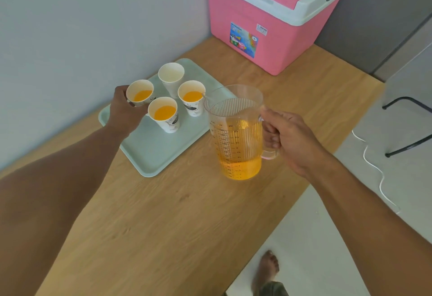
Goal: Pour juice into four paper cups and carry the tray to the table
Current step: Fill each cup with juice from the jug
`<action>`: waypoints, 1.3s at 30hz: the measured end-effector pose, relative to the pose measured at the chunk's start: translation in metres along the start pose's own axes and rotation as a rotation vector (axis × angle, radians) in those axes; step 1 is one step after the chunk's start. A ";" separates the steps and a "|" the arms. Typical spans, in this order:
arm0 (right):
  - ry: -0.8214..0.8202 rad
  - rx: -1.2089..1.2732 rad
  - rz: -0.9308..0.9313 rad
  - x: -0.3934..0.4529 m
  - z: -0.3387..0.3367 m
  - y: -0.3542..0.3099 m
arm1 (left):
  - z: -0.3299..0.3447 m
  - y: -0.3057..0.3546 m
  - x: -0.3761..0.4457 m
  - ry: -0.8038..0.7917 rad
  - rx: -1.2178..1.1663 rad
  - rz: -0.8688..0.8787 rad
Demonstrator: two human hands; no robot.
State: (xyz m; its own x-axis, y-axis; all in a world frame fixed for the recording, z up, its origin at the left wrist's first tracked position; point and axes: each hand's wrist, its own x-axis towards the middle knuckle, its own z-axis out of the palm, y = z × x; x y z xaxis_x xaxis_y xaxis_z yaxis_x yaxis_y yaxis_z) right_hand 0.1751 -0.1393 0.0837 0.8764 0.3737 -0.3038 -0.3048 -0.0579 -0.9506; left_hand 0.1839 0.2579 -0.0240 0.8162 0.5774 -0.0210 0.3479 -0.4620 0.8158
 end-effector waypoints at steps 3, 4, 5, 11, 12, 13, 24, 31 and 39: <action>0.003 0.005 -0.007 0.003 0.000 -0.003 | -0.002 0.000 0.002 -0.014 0.013 0.011; 0.002 0.012 -0.009 0.004 0.000 -0.003 | -0.002 -0.001 0.004 -0.020 0.016 0.019; 0.000 0.018 -0.010 0.005 0.000 -0.003 | -0.004 -0.001 0.004 -0.030 0.014 0.025; -0.005 0.025 -0.003 0.008 0.002 -0.003 | -0.007 0.000 0.008 -0.092 0.018 0.027; -0.006 0.027 -0.002 0.009 0.002 -0.002 | -0.007 0.000 0.008 -0.095 0.022 0.024; -0.008 0.028 -0.002 0.009 0.002 -0.003 | -0.007 0.000 0.008 -0.098 0.023 0.022; -0.003 0.039 0.008 0.011 0.000 -0.002 | -0.014 0.004 0.014 -0.214 0.123 0.080; 0.012 0.046 0.000 0.008 -0.014 -0.001 | -0.088 0.028 0.074 -0.379 0.532 0.036; 0.025 0.054 0.008 0.006 -0.015 0.002 | -0.036 0.100 0.101 -0.350 0.519 0.186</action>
State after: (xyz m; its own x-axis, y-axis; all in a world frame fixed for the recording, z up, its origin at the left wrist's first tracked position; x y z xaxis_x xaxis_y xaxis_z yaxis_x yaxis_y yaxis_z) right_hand 0.1855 -0.1514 0.0790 0.8824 0.3505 -0.3138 -0.3312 -0.0107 -0.9435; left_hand 0.2841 0.2941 0.0763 0.9556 0.2441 -0.1648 0.2927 -0.8487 0.4404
